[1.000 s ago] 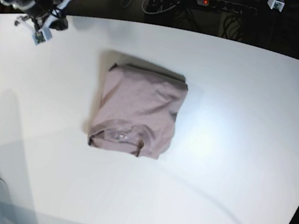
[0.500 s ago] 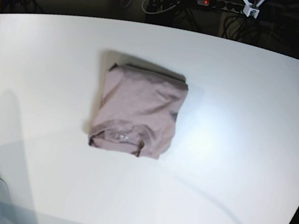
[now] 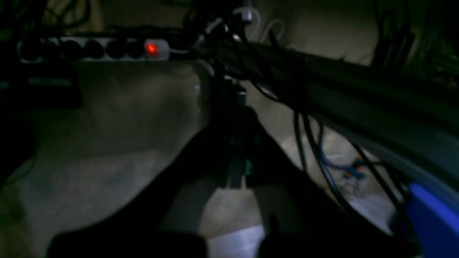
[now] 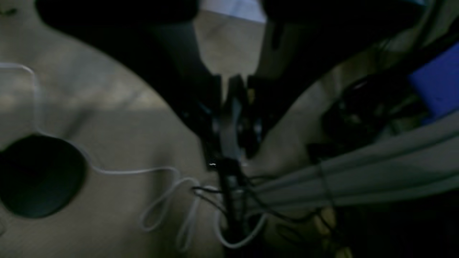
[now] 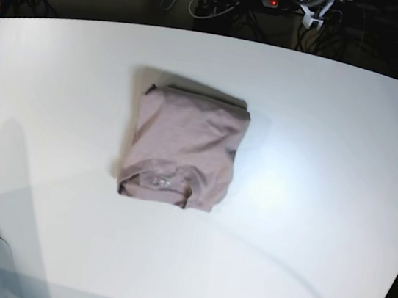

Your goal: Layout the t-shirt on the table in an organized manner, then fold the t-shirt properly

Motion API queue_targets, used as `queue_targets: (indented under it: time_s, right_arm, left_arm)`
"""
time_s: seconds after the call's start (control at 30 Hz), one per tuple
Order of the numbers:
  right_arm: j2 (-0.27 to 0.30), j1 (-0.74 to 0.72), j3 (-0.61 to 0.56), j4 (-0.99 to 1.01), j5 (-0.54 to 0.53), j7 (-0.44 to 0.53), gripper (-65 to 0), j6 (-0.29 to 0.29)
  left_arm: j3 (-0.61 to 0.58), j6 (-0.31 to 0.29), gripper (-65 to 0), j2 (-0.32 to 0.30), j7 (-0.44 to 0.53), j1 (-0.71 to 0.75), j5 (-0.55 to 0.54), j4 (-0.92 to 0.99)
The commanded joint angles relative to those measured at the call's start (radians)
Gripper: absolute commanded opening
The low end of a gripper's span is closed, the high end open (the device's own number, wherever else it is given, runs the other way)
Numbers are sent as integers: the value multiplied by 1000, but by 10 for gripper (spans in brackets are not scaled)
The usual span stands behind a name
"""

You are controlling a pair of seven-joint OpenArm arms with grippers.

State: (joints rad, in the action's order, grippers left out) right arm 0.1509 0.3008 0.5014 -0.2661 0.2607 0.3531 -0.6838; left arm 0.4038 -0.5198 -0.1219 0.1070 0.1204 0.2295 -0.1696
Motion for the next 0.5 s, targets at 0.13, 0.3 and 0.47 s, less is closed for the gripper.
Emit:
queue_targets:
  time_s: [0.13,0.3,0.47]
  right_arm:
    - [5,-33,4,63,157,110,-629,365]
    - [11,-38,-42,63,185,116,-629,786]
    - [20,-51,-136,70,185,103,-629,929]
  left_arm:
    - [-3,217,-650,3,7,-8,1,2]
    - [-3,312,-650,6,7,-18,-2,6]
    - [-1,335,-650,17,9,-21,-5,6]
